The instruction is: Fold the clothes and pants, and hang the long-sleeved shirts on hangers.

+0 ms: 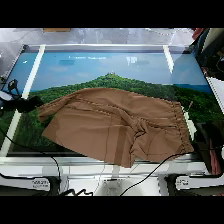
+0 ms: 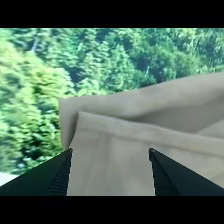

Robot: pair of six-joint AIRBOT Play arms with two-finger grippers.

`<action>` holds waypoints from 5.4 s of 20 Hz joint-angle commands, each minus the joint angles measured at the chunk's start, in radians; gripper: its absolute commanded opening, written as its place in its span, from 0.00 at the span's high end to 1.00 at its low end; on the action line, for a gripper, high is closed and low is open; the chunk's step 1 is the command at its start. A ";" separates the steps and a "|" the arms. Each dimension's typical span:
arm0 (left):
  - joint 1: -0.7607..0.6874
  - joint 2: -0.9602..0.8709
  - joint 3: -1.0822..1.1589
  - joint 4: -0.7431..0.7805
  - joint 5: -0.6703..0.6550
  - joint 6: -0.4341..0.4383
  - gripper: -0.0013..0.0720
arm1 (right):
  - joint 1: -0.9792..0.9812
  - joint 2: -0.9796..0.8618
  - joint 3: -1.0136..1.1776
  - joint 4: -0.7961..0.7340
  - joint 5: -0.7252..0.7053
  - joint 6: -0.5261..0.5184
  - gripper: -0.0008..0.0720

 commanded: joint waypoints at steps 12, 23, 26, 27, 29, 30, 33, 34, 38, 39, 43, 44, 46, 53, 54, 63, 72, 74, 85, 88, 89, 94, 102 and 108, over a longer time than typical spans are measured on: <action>-0.037 -0.113 0.045 0.018 0.035 0.009 0.30 | 0.000 -0.001 0.000 0.003 0.000 0.001 0.94; -0.057 -0.049 0.184 0.013 0.042 0.101 0.97 | 0.000 -0.001 0.000 0.002 -0.027 0.000 0.94; -0.086 -0.047 0.334 0.014 0.101 0.101 0.97 | 0.000 -0.001 0.000 0.002 -0.029 0.000 0.94; -0.101 -0.047 0.382 0.014 0.160 0.100 0.97 | 0.000 -0.001 0.000 0.000 -0.039 0.000 0.94; -0.140 -0.048 0.482 0.014 0.312 0.096 0.98 | 0.000 -0.001 0.000 0.000 -0.084 0.001 0.95; -0.160 -0.050 0.523 0.014 0.389 0.096 0.98 | 0.000 -0.001 0.000 0.001 -0.109 0.002 0.95; -0.209 -0.048 0.629 0.018 0.521 0.108 0.98 | 0.000 -0.001 0.000 0.002 -0.129 0.004 0.95; -0.214 -0.043 0.656 0.018 0.493 0.138 0.97 | 0.000 -0.001 0.000 0.001 -0.124 0.003 0.95; -0.153 -0.010 0.659 0.077 0.002 0.325 0.98 | 0.000 -0.001 0.000 -0.006 -0.081 0.003 0.95; -0.121 -0.014 0.637 0.143 -0.149 0.347 0.98 | 0.000 -0.001 0.000 -0.009 -0.063 0.003 0.95; 0.009 -0.019 0.452 0.240 -0.344 0.401 0.97 | -0.014 -0.015 0.000 -0.094 0.039 -0.001 0.96; 0.028 -0.024 0.414 0.240 -0.344 0.423 0.97 | -0.031 -0.026 -0.001 -0.100 0.064 -0.001 0.96; 0.047 -0.043 0.364 0.247 -0.345 0.516 0.97 | -0.083 -0.053 -0.024 -0.078 0.173 0.000 0.96; 0.027 -0.088 0.357 0.243 -0.228 0.591 0.97 | -0.254 -0.080 -0.246 0.279 0.377 -0.238 0.96; 0.020 -0.088 0.357 0.243 -0.219 0.591 0.97 | -0.283 -0.082 -0.299 0.316 0.373 -0.250 0.96; -0.014 -0.092 0.357 0.243 -0.204 0.591 0.97 | -0.409 -0.188 -0.638 0.554 0.187 -0.252 0.31; -0.058 -0.092 0.357 0.244 -0.138 0.591 0.97 | -0.330 -0.309 -0.636 0.680 0.076 -0.366 0.21; -0.061 -0.092 0.357 0.246 -0.103 0.591 0.97 | -0.291 -0.314 -0.636 0.682 0.078 -0.391 0.21; -0.071 -0.092 0.357 0.227 0.077 0.591 0.97 | -0.192 -0.313 -0.373 0.718 0.012 -0.469 0.95; -0.082 -0.092 0.357 0.062 0.284 0.591 0.97 | -0.187 -0.313 -0.280 0.730 -0.098 -0.410 0.95; -0.091 -0.092 0.357 0.033 0.333 0.591 0.97 | -0.179 -0.313 -0.259 0.731 -0.149 -0.400 0.95; -0.116 -0.105 0.357 0.040 0.361 0.607 0.97 | -0.099 -0.313 -0.238 0.726 -0.410 -0.399 0.95; -0.120 -0.183 0.355 0.040 0.219 0.606 0.97 | -0.069 -0.314 -0.238 0.725 -0.553 -0.399 0.95; -0.117 -0.181 0.355 0.088 0.130 0.586 0.00 | -0.069 -0.313 -0.238 0.707 -0.552 -0.400 0.91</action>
